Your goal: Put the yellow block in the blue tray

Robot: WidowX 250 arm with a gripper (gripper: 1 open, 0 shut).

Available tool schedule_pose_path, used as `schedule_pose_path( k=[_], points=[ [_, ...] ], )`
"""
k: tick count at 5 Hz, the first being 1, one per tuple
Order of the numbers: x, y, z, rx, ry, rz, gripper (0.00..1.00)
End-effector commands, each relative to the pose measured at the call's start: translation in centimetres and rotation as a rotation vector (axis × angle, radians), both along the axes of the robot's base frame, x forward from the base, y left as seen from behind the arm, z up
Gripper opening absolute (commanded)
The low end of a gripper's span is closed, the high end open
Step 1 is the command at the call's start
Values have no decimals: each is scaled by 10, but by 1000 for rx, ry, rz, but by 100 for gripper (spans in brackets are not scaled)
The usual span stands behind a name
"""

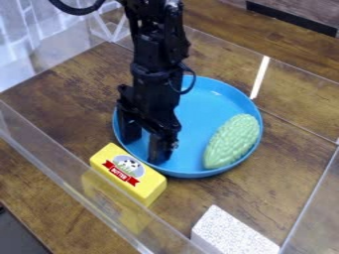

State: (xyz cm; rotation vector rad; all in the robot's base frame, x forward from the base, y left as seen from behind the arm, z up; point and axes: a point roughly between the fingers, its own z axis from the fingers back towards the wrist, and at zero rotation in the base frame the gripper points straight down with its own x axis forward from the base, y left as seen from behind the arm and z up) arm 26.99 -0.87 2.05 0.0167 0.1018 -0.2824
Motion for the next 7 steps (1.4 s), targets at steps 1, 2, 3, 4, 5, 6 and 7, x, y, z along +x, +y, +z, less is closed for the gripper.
schedule_pose_path(
  k=[1,2,3,4,5,6,7],
  points=[
    [-2,16,13,2,-9,71,100],
    [-12,15,10,-6,-8,66,100],
    [-21,13,4,-15,-10,60,100],
    [-28,5,-1,-22,-11,83,100],
    [-34,-3,-5,-28,-11,111,100],
    [-39,2,-8,-34,-8,69,100],
    [-44,6,-11,-39,-2,27,100]
  ],
)
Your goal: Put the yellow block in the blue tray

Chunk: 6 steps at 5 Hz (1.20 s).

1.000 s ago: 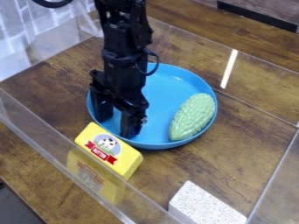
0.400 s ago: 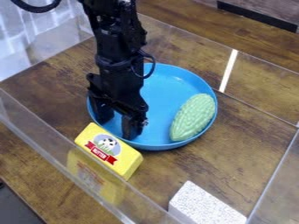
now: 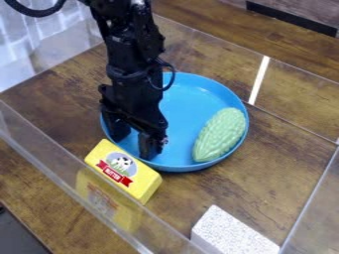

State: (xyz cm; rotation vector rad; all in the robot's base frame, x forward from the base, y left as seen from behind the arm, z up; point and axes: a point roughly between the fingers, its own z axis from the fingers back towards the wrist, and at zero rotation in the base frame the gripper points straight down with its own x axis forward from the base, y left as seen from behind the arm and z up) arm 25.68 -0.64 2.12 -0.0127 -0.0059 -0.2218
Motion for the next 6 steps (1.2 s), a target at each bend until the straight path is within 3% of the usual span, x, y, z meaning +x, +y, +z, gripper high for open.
schedule_pose_path(
  k=[1,6],
  points=[
    [-29,8,-14,-5,105,-39,100],
    [-34,-4,-15,-36,129,-59,100]
  ],
)
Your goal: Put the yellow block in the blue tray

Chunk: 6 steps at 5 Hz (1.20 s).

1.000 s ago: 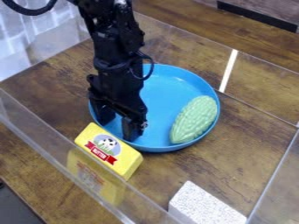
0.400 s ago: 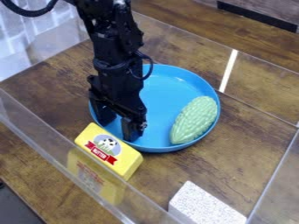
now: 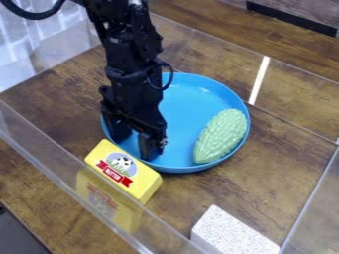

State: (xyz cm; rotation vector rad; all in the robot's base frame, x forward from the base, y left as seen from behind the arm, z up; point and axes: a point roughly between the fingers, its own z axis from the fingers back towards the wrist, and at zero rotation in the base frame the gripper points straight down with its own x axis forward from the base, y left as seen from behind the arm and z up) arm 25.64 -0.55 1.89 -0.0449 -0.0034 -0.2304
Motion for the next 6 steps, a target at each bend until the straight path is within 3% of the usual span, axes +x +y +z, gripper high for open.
schedule_pose_path(
  k=[1,4,5,6],
  points=[
    [-36,-9,-13,-11,128,-45,100],
    [-39,-7,-7,-27,146,-66,100],
    [-41,-15,-8,-35,150,-31,100],
    [-41,-1,-10,-32,148,-39,100]
  ],
)
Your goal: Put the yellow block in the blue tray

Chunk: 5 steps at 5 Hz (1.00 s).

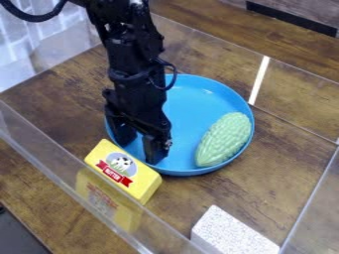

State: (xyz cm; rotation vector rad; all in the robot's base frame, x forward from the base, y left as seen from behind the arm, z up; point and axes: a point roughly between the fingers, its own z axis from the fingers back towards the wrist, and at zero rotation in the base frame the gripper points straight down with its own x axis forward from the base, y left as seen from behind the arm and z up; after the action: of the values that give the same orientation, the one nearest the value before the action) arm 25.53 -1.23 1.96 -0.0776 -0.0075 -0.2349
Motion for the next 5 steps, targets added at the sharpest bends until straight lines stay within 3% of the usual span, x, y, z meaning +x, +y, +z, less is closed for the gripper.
schedule_pose_path(
  k=[1,2,3,5],
  points=[
    [-41,7,-11,2,146,-26,100],
    [-42,9,-12,3,144,-16,100],
    [-42,15,-13,11,142,-103,100],
    [-43,43,-15,20,134,-149,100]
  ],
)
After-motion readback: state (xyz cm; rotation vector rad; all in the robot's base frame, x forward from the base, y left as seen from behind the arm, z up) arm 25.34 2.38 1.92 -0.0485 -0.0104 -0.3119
